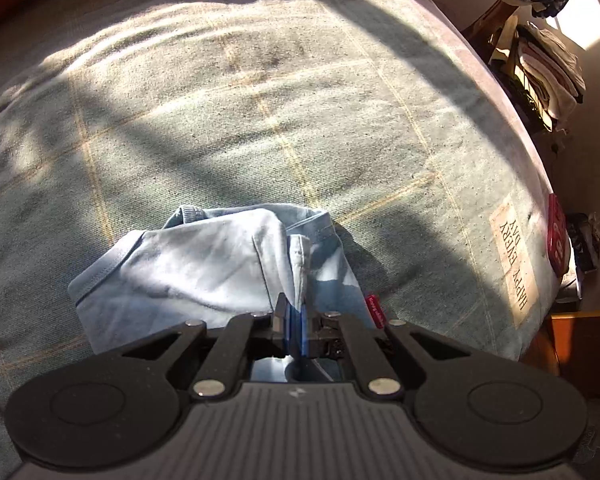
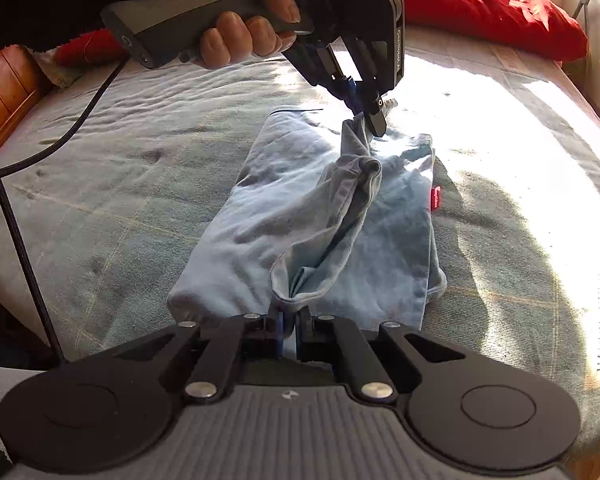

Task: Fold clothes
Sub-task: 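Lift the shirt edge with both grippers and fold it over the shirt, then open both grippers and release the folded shirt onto the blanket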

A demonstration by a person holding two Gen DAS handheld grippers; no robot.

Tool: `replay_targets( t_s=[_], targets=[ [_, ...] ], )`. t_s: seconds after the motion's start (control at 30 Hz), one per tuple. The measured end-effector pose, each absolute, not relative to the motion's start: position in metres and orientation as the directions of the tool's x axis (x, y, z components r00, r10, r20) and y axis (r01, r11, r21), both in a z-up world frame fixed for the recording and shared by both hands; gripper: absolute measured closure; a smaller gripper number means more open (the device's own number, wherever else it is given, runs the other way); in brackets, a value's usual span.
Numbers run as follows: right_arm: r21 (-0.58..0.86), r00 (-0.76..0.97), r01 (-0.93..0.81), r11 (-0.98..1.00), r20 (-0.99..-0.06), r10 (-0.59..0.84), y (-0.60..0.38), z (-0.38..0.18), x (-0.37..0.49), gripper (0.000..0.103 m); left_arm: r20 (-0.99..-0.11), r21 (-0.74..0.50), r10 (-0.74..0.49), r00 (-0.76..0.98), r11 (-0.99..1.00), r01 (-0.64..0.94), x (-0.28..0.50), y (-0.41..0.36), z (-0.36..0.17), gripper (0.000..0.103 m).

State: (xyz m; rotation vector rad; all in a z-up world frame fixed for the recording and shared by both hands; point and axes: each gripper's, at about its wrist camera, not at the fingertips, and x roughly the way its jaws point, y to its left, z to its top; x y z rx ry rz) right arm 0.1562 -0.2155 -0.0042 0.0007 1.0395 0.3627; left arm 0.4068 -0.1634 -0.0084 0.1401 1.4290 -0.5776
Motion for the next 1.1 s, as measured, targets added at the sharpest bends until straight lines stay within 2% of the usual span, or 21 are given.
replay_targets(
  t_s=[0.4,0.63,0.7,0.73,0.83,0.97,1.1],
  targets=[
    [0.216,0.437,-0.166,0.962,-0.858,0.269,-0.253,-0.027,0.162,0.097,-0.960,-0.242,-0.279,0.022,0.867,0.436,0.411,-0.191,-0.038,0.100],
    [0.234,0.409,-0.128,0.964,-0.873,0.266,-0.263,-0.038,0.158,0.096,-0.958,-0.232,-0.284,0.033,0.841,0.489,0.404,-0.200,-0.041,0.097],
    [0.239,0.400,-0.118,0.964,-0.877,0.266,-0.266,-0.042,0.157,0.094,-0.955,-0.242,-0.296,0.033,0.836,0.493,0.402,-0.200,-0.038,0.087],
    [0.233,0.399,-0.113,0.966,-0.880,0.259,-0.267,-0.041,0.156,0.088,-0.953,-0.248,-0.302,0.032,0.833,0.494,0.402,-0.201,-0.036,0.085],
    [0.220,0.398,-0.092,0.971,-0.886,0.238,-0.274,-0.036,0.151,0.082,-0.945,-0.253,-0.326,0.041,0.803,0.539,0.397,-0.201,-0.023,0.078],
    [0.208,0.411,-0.052,0.977,-0.887,0.211,-0.291,-0.028,0.145,0.081,-0.934,-0.216,-0.347,0.081,0.733,0.645,0.381,-0.193,-0.001,0.059],
    [0.248,0.436,-0.033,0.968,-0.868,0.237,-0.298,-0.025,0.151,0.081,-0.932,-0.156,-0.343,0.114,0.666,0.730,0.353,-0.167,0.011,0.055]
  ],
)
